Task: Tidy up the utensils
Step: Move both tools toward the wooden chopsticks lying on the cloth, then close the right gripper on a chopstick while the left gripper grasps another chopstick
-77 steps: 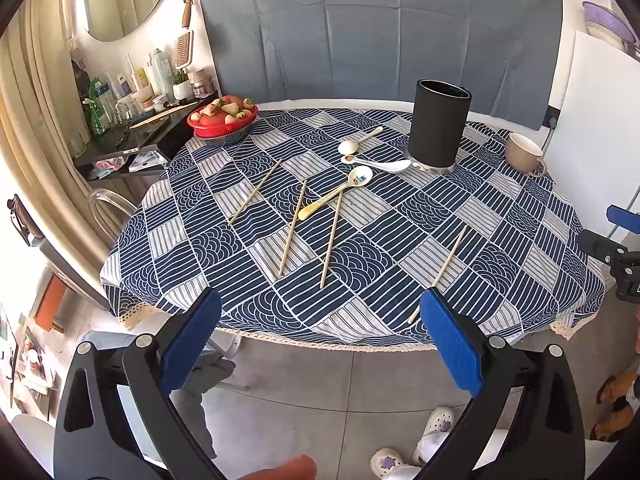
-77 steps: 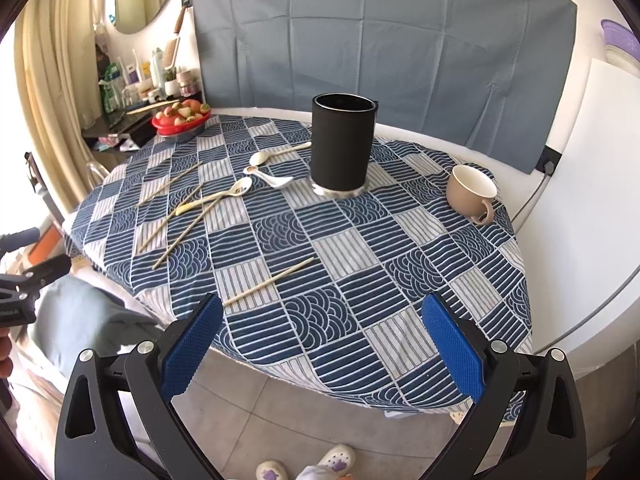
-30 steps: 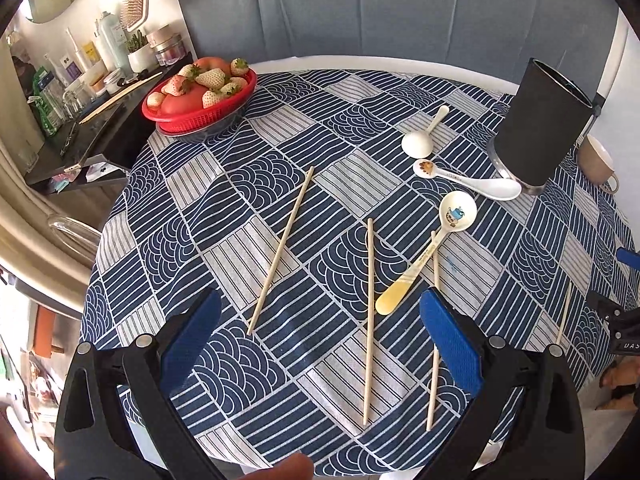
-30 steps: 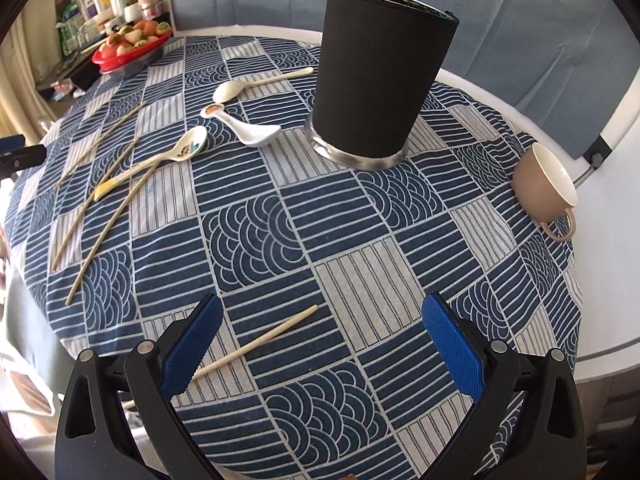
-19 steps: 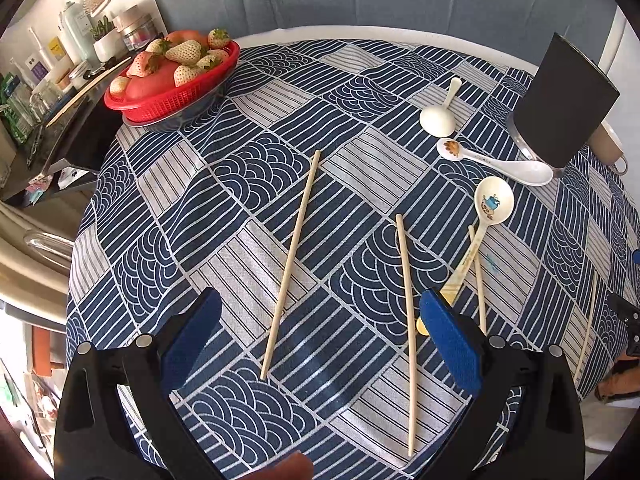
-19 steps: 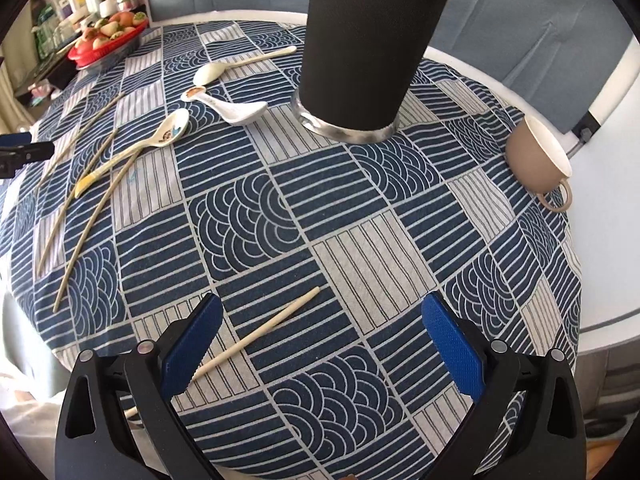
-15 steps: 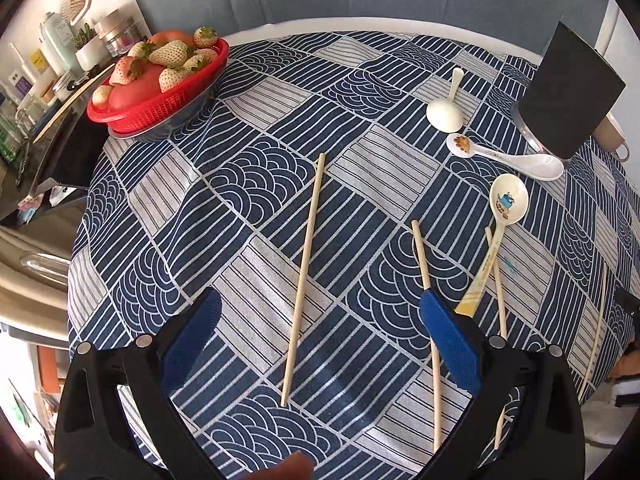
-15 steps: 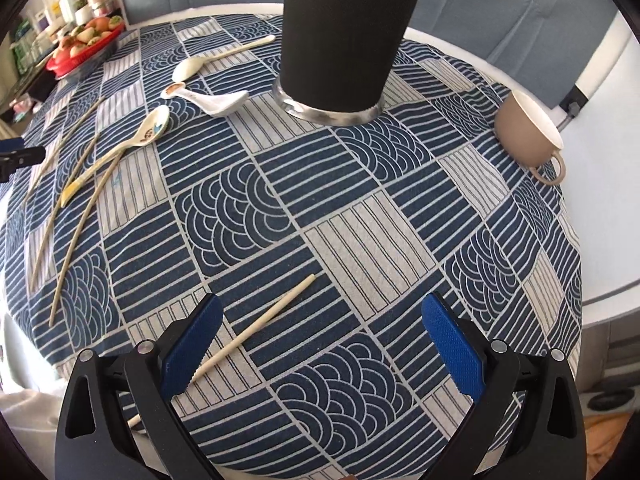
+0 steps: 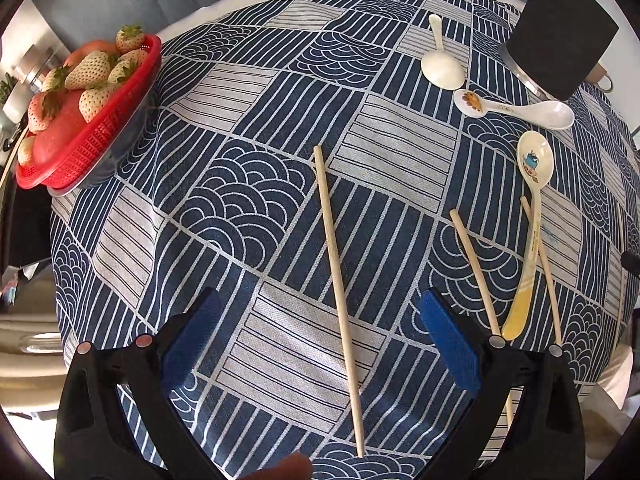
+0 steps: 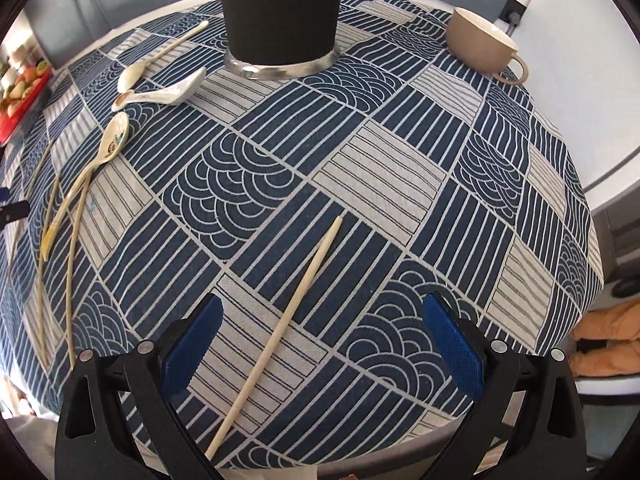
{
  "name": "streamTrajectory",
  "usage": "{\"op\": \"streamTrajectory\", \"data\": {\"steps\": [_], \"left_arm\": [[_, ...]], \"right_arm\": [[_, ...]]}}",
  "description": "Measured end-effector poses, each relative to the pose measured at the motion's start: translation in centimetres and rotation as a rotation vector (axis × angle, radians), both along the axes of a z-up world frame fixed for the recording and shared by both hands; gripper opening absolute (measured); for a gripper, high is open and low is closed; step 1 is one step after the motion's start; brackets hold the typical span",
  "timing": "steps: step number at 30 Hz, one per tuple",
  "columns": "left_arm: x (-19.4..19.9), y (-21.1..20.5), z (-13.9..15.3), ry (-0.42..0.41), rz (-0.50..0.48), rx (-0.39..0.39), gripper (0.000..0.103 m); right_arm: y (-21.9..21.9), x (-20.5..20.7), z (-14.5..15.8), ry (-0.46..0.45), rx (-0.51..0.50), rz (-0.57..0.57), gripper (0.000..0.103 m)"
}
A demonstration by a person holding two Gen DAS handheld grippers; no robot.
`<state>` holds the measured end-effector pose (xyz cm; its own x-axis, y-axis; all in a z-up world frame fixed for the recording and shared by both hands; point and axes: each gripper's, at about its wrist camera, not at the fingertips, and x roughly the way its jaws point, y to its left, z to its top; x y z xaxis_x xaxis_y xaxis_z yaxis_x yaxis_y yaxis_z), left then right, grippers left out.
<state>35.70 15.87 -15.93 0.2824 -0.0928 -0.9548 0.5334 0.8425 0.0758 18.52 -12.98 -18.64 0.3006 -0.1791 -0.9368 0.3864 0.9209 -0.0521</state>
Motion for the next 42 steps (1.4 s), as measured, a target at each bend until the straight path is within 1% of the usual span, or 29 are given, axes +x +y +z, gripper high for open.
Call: {"op": "streamTrajectory", "data": {"steps": [2, 6, 8, 10, 12, 14, 17, 20, 26, 27, 28, 29, 30, 31, 32, 33, 34, 35, 36, 39, 42], "left_arm": [[0.3, 0.1, -0.3, 0.011, -0.027, 0.007, 0.097], [0.9, 0.0, -1.0, 0.023, -0.058, 0.014, 0.098], [1.5, -0.2, -1.2, 0.029, -0.063, -0.001, 0.097], [2.0, -0.2, -1.4, 0.050, -0.061, -0.017, 0.099], [2.4, 0.0, -1.6, 0.054, -0.067, -0.035, 0.099], [2.6, -0.1, -1.7, 0.054, -0.073, -0.034, 0.099], [2.7, -0.4, -1.8, 0.042, -0.069, -0.041, 0.099], [2.7, -0.1, -1.9, 0.044, -0.104, -0.044, 0.099], [3.1, -0.1, -1.8, 0.031, -0.042, -0.053, 0.099], [3.1, 0.0, -1.9, 0.033, -0.044, -0.052, 0.098], [3.1, 0.0, -1.7, 0.031, -0.054, -0.054, 0.092], [3.1, 0.0, -1.5, 0.028, -0.063, -0.056, 0.088], [2.7, 0.1, -1.3, 0.026, -0.066, -0.060, 0.078], [2.8, 0.3, -1.2, 0.027, -0.064, -0.059, 0.071], [3.0, 0.6, -1.1, 0.028, -0.054, -0.059, 0.066], [3.3, 1.1, -0.9, 0.029, -0.034, -0.062, 0.052], [3.7, 1.6, -0.7, 0.027, -0.013, -0.060, 0.033], [4.0, 2.1, -0.6, 0.031, -0.002, -0.061, 0.022], [4.4, 2.7, -0.5, 0.047, 0.001, -0.069, 0.011], [4.5, 3.2, -0.4, 0.063, -0.012, -0.097, 0.009], [4.4, 3.7, -0.3, 0.071, 0.027, -0.125, 0.008]], "right_arm": [[0.1, -0.3, -0.3, 0.001, -0.007, -0.039, 0.095], [0.0, -0.9, -1.0, -0.003, 0.015, -0.102, 0.095], [0.0, -1.2, -1.2, -0.016, 0.023, -0.122, 0.095], [-0.4, -1.3, -1.4, -0.034, 0.058, -0.136, 0.095], [-0.8, -1.5, -1.6, -0.046, 0.092, -0.133, 0.097], [-0.8, -1.4, -1.7, -0.045, 0.090, -0.101, 0.097], [-0.9, -1.2, -1.6, -0.030, 0.101, -0.109, 0.097], [-1.0, -1.0, -1.6, -0.019, 0.106, -0.113, 0.097], [-1.1, -0.9, -1.6, 0.002, 0.111, -0.130, 0.096], [-1.0, -0.8, -1.6, 0.005, 0.111, -0.133, 0.095], [-1.0, -0.7, -1.6, 0.007, 0.111, -0.130, 0.094], [-0.9, -0.7, -1.4, 0.001, 0.110, -0.119, 0.084], [-0.7, -0.7, -0.9, -0.010, 0.102, -0.104, 0.073], [-0.7, -0.6, -0.5, -0.018, 0.099, -0.091, 0.045], [-0.6, -0.5, -0.2, -0.017, 0.102, -0.079, 0.022], [-0.5, -0.3, -0.2, -0.015, 0.100, -0.065, 0.015], [-0.3, -0.2, -0.2, -0.014, 0.086, -0.046, 0.009], [-0.3, 0.0, -0.2, -0.011, 0.079, -0.029, 0.005], [-0.4, 0.1, -0.1, -0.008, 0.078, -0.020, 0.004], [-1.0, 0.4, -0.1, -0.008, 0.088, -0.001, 0.004], [-1.5, 0.6, -0.1, -0.009, 0.105, 0.005, 0.004]]}}
